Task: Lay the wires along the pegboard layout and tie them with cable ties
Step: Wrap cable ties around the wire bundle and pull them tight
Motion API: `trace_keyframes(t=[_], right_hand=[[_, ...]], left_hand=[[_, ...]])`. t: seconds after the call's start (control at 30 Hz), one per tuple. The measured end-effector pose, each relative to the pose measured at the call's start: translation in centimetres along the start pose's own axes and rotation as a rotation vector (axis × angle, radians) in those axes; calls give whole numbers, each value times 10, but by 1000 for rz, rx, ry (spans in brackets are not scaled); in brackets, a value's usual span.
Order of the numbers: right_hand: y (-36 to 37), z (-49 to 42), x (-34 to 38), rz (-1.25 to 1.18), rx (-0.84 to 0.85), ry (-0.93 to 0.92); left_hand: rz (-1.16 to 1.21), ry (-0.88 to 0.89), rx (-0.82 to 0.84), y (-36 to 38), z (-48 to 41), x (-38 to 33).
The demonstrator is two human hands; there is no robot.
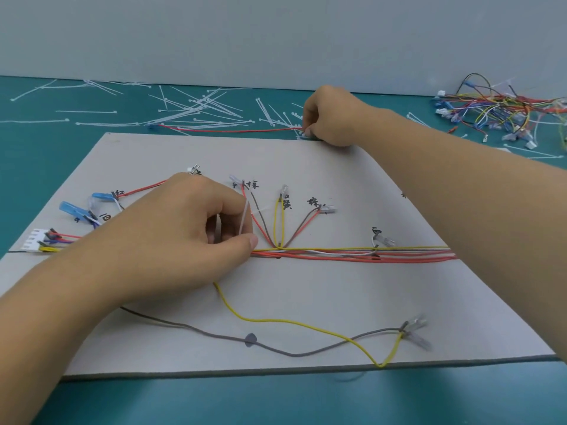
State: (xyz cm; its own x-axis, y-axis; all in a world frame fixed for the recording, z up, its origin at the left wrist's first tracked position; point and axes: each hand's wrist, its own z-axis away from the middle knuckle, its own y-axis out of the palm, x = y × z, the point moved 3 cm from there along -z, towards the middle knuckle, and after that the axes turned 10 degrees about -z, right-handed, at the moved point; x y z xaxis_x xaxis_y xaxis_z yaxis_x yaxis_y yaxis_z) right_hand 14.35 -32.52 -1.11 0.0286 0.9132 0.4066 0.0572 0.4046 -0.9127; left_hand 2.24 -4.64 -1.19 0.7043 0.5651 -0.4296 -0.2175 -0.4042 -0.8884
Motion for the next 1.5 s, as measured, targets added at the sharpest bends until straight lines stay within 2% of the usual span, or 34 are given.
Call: trace_keyframes(t=[0.1,0.27,0.33,0.4,0.47,0.53,0.6,0.67,0.77,1.1,1.3,1.5], right_hand=[[-1,2,0,28,-31,-57],[-19,23,16,35,-182,-110],[-27,45,31,-24,-227,-131],[-34,75,47,-169,-285,-116],[-35,107,60,-457,-278,-57],[-31,139,75,-846,-153,-1],[-19,164,86,-1115,6,43],[-2,179,90,-1229,102,104],[20,190,90,-1361,132,173],[33,199,84,-1501,112,139],[36,204,89,-1584,258,138],[37,206,90,-1619,241,154]], left_hand=[[20,-10,10,0,0,0],[60,-45,-22,-2,0,0],[57,-70,-63,-2,0,-1],[81,-91,-97,-1,-1,-5],[128,-97,-124,0,0,-12],[166,-106,-171,0,1,-18],[181,-114,-225,-1,1,-21],[194,-115,-261,-4,2,-21],[201,-111,-248,-5,2,-23],[168,-127,-203,-1,4,-31],[165,-64,-117,0,7,-39],[170,-74,-118,-2,8,-39]])
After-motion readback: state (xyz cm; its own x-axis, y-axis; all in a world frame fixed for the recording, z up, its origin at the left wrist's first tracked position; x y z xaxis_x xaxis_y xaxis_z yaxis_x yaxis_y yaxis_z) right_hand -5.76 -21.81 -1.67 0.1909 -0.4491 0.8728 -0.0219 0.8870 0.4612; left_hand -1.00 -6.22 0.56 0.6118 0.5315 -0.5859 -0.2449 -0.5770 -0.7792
